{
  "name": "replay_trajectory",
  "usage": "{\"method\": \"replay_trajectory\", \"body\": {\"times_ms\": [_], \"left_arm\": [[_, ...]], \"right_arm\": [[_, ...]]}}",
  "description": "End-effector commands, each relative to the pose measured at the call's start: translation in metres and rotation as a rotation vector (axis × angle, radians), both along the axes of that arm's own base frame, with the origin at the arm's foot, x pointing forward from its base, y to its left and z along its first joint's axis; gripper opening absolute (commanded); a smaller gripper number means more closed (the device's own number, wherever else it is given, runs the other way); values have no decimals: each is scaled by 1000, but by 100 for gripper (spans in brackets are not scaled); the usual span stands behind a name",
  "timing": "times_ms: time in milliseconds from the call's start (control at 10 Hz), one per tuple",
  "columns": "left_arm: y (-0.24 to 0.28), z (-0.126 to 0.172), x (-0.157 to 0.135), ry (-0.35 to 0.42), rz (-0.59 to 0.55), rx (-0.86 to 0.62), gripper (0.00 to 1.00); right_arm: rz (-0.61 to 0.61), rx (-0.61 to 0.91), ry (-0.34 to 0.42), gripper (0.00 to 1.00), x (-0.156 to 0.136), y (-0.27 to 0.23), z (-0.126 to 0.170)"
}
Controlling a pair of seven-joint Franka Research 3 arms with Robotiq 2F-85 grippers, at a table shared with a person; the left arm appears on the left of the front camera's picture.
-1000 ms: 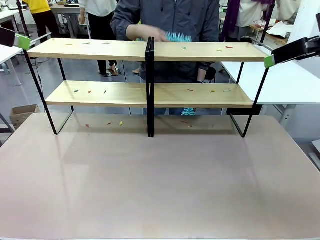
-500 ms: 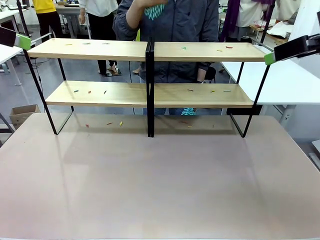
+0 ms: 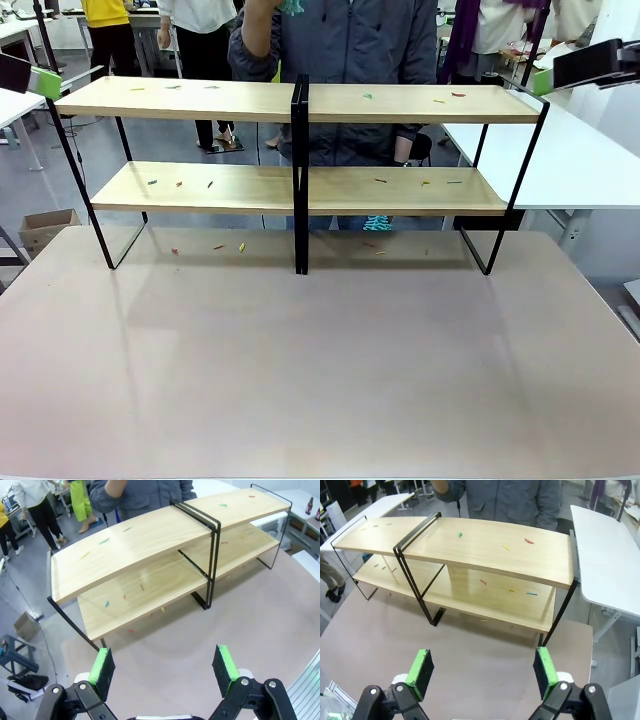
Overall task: Clean the shelves.
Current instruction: Pick up the Duster when the human hands it over.
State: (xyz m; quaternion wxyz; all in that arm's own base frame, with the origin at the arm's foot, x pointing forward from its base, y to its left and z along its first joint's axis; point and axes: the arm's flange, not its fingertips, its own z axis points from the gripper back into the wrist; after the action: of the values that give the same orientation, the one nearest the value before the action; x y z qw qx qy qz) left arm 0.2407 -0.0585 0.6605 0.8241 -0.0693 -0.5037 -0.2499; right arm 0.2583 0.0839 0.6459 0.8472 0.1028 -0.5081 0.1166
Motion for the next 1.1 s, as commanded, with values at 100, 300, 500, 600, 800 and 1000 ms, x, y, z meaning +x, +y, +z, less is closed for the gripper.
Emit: {"method": "replay_trajectory", "body": {"times_ms": [100, 300, 500, 600, 800, 1000], "left_arm": [[2, -1, 0, 0, -3, -7, 100], [2, -1, 0, 0, -3, -7, 100], [2, -1, 0, 0, -3, -7, 100], [2, -1, 0, 0, -3, -7, 100], [2, -1, 0, 0, -3, -7, 100], [2, -1, 0, 0, -3, -7, 100]], "right_arm": [[-23, 43, -4, 100, -33, -1, -83], [-12, 36, 4, 100, -31, 0, -85], [-23, 22, 11, 100, -27, 3, -88], [-20, 19, 16, 100, -26, 5, -88], [-19, 24, 24, 100, -23, 11, -89], [-18, 30, 32, 100, -20, 18, -91]]}}
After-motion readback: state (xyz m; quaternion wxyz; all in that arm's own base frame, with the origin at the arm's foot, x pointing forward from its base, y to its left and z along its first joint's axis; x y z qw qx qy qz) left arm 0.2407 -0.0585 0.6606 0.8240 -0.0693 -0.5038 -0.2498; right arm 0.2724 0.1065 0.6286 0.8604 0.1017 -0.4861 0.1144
